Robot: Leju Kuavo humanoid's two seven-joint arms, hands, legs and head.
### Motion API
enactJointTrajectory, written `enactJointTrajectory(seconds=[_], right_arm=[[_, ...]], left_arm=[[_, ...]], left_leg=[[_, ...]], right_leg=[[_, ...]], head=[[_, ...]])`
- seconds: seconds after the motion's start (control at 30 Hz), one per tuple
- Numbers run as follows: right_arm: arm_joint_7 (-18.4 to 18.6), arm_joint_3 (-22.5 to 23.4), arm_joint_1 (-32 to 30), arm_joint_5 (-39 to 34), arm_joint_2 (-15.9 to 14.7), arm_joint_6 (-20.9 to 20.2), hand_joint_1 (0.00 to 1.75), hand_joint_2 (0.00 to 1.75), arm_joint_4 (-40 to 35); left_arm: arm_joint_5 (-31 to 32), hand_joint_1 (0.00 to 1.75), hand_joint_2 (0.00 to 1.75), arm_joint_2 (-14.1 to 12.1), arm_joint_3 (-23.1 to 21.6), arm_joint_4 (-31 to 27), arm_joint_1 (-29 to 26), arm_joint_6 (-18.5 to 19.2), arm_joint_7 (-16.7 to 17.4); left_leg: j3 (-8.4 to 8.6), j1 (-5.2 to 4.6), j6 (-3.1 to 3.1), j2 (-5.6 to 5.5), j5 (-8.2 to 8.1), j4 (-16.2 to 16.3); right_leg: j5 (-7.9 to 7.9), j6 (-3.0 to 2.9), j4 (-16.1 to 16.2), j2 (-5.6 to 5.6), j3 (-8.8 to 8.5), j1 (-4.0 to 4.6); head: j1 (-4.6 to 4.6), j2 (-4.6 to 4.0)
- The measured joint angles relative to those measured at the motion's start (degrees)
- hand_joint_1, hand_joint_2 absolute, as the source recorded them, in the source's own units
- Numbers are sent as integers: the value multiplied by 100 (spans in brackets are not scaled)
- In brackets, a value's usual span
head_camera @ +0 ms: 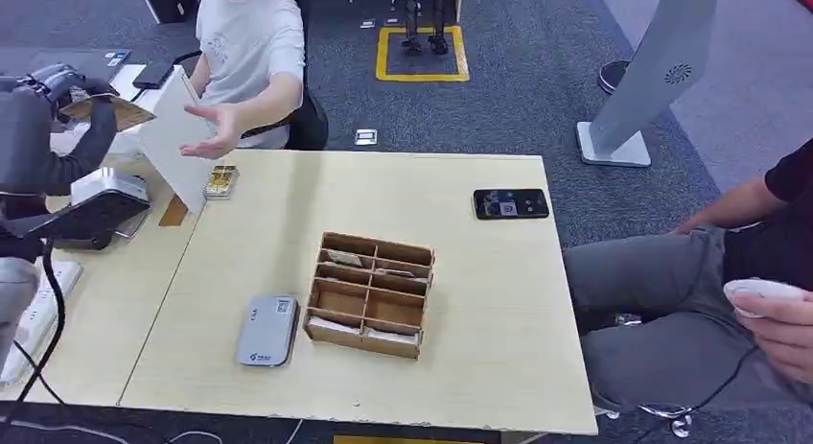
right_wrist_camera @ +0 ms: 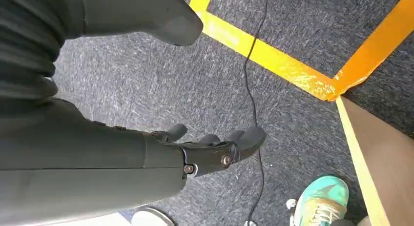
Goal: Pass the card to the sensor for recognition and then transmit it.
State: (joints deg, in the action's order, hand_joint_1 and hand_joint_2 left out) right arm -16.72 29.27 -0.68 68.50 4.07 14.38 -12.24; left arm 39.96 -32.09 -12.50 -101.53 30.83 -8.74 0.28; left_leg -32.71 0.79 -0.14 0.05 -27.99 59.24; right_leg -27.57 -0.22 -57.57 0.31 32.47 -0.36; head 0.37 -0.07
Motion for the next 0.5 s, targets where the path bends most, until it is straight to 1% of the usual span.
enactJointTrajectory(seconds=[0.1, 0.2, 0.3, 0.5], right_arm=[[111, -57, 14, 96, 0, 9, 0, 175, 2], [140, -87, 32, 114, 0, 11, 0, 175, 4], [151, -90, 31, 116, -2, 24, 0, 175, 7], [234, -190, 27, 260, -2, 92, 0, 175, 11]], left_arm=[[613, 175, 175, 263, -223, 568, 42, -70, 295], [747, 175, 175, 451, -357, 993, 25, -231, 355], [751, 175, 175, 551, -405, 1194, 15, -288, 370], [788, 175, 175, 665, -407, 1358, -174, -317, 385]], left_leg=[[-1, -4, 3, -2, 2, 0], [-2, -2, 3, 13, 2, 0], [-4, -4, 3, 8, 2, 0], [-7, -4, 3, 11, 1, 0]], right_leg=[[1, 0, 0, -2, -2, 0], [5, -4, 0, 9, 1, 0], [4, -4, 0, 6, 1, 0], [4, -4, 0, 8, 7, 0]], head=[[2, 0], [0, 0], [2, 0], [0, 0]])
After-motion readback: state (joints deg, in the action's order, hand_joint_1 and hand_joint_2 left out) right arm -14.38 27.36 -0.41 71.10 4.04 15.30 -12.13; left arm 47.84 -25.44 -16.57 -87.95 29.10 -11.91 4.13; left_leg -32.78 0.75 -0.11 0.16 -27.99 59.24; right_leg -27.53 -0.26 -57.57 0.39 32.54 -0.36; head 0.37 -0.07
